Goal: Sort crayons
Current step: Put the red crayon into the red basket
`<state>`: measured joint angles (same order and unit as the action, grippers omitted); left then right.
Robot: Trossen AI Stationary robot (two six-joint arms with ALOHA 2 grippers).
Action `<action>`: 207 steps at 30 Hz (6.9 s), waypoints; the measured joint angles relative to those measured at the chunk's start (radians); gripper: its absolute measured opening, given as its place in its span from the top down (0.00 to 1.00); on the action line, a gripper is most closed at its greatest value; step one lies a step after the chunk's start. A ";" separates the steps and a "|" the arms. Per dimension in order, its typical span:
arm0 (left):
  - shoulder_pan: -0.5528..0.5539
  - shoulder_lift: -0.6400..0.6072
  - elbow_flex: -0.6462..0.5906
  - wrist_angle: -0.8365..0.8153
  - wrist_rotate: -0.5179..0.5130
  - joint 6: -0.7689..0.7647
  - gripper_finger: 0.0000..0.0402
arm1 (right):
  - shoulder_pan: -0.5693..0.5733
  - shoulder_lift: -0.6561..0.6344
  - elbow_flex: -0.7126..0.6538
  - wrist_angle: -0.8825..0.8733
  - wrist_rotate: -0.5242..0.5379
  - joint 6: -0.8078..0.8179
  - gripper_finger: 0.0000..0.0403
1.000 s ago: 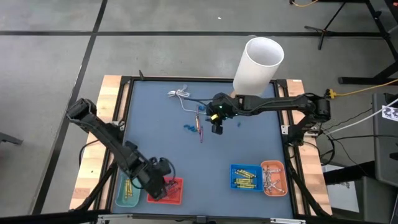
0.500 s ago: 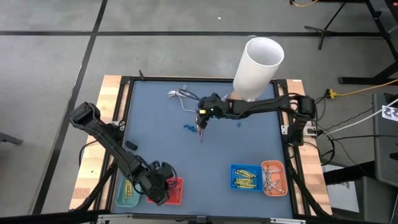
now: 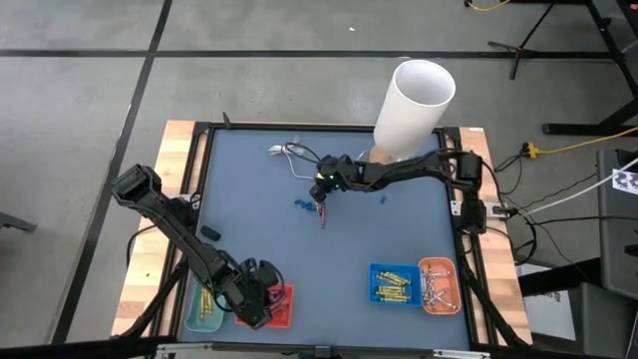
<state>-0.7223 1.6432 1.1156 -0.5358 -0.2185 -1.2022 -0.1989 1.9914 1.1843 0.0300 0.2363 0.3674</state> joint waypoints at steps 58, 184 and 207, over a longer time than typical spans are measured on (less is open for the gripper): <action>0.000 0.000 0.000 -0.001 -0.037 0.008 0.69 | 0.003 0.055 0.039 -0.007 -0.048 -0.043 0.94; 0.520 -0.046 0.002 0.204 -0.338 0.521 0.69 | 0.584 -0.430 0.356 -1.073 -0.079 -0.426 0.65; 0.533 0.263 0.000 0.432 -0.373 0.334 0.69 | 0.303 -0.914 -0.230 -0.741 -0.027 -0.394 0.65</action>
<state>-0.1898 1.9058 1.1161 -0.1038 -0.5913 -0.8683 0.1041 1.0779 0.9547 -0.7111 0.2096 -0.0269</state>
